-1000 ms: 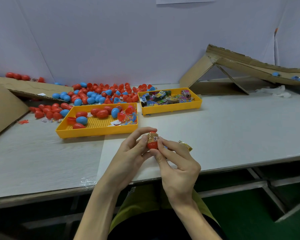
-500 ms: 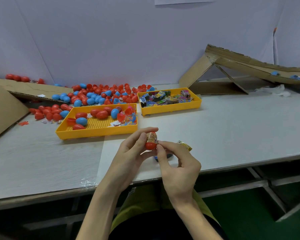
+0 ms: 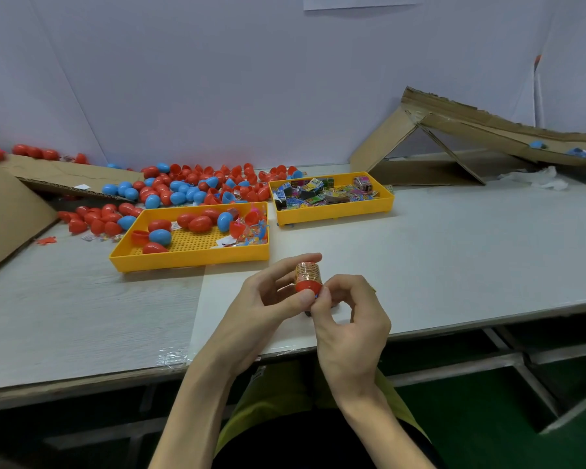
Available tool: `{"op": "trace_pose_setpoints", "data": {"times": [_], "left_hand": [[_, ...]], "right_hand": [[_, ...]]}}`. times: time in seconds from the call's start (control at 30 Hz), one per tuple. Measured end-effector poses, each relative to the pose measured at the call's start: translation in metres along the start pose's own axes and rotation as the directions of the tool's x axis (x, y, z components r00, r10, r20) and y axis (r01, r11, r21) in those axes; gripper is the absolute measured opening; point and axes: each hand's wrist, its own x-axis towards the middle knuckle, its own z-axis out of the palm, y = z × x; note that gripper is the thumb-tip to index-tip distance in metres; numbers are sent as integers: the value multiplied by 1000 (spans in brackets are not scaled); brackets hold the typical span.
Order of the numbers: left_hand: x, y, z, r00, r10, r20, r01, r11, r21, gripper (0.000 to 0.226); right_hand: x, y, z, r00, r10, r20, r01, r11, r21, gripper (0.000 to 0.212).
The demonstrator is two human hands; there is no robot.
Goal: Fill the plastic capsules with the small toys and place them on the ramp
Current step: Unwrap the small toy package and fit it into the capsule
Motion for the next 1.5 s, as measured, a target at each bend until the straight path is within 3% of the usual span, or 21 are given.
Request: {"op": "trace_pose_setpoints", "data": {"times": [0.53,1.5], "left_hand": [[0,2,0,999,-48,26,51,993,-102,41],[0,3,1,998,-67,-10,66,996,-64,45]], "right_hand": [[2,4,-2,992,-27,125,29,1000,-10,8],[2,6,-1,982,-36,184,40,999,-16,8]]}}
